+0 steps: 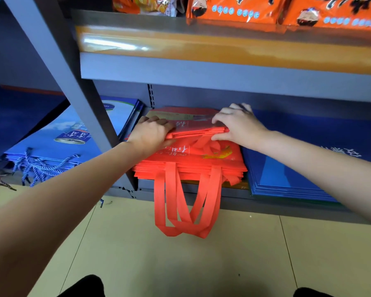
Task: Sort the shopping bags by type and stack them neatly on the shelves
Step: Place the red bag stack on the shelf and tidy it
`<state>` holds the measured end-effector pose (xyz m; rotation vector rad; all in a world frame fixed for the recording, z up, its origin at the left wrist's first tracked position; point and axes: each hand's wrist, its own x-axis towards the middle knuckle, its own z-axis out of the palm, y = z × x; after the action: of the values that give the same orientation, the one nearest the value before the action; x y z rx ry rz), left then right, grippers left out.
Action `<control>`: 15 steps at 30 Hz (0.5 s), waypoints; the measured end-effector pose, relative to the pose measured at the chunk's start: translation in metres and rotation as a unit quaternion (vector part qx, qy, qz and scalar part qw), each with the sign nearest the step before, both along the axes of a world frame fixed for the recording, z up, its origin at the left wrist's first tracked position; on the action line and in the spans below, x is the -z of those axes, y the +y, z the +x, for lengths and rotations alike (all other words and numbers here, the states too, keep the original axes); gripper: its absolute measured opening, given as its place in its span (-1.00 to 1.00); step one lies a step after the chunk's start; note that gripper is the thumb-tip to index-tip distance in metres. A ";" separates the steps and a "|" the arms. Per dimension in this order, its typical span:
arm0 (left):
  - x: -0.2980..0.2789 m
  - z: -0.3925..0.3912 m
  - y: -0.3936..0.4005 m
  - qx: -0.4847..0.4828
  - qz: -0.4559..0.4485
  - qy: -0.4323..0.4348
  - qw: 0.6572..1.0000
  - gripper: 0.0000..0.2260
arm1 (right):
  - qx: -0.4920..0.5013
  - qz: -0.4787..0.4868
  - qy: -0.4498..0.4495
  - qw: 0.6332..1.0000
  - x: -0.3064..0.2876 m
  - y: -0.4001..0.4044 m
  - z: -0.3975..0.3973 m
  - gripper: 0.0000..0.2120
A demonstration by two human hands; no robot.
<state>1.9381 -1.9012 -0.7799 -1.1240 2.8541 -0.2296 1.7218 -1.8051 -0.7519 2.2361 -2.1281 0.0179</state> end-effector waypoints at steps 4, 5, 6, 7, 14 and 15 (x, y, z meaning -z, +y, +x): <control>-0.002 -0.003 0.005 0.032 -0.048 -0.063 0.996 -0.59 | -0.021 -0.005 0.024 0.999 -0.002 -0.003 0.003 -0.58; -0.004 -0.005 0.004 0.038 -0.056 -0.051 0.996 -0.60 | -0.027 -0.030 0.031 0.999 -0.003 -0.004 0.004 -0.64; -0.006 -0.007 0.002 0.038 -0.065 -0.031 0.997 -0.62 | -0.032 -0.059 0.039 0.997 -0.003 -0.005 0.004 -0.68; -0.010 -0.009 0.000 0.037 -0.077 -0.013 0.996 -0.63 | -0.034 -0.091 0.049 0.994 -0.002 -0.006 0.004 -0.71; 0.018 0.013 0.002 0.095 0.142 -0.140 0.975 -0.36 | -0.003 0.215 -0.022 0.976 0.045 0.021 0.013 -0.32; 0.022 0.018 -0.001 0.078 0.169 -0.139 0.973 -0.31 | 0.009 0.233 -0.057 0.971 0.048 0.022 0.012 -0.27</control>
<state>1.9559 -1.9023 -0.8017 -0.7388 2.5995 0.0861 1.7339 -1.7833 -0.8001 2.5057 -2.4185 -0.4064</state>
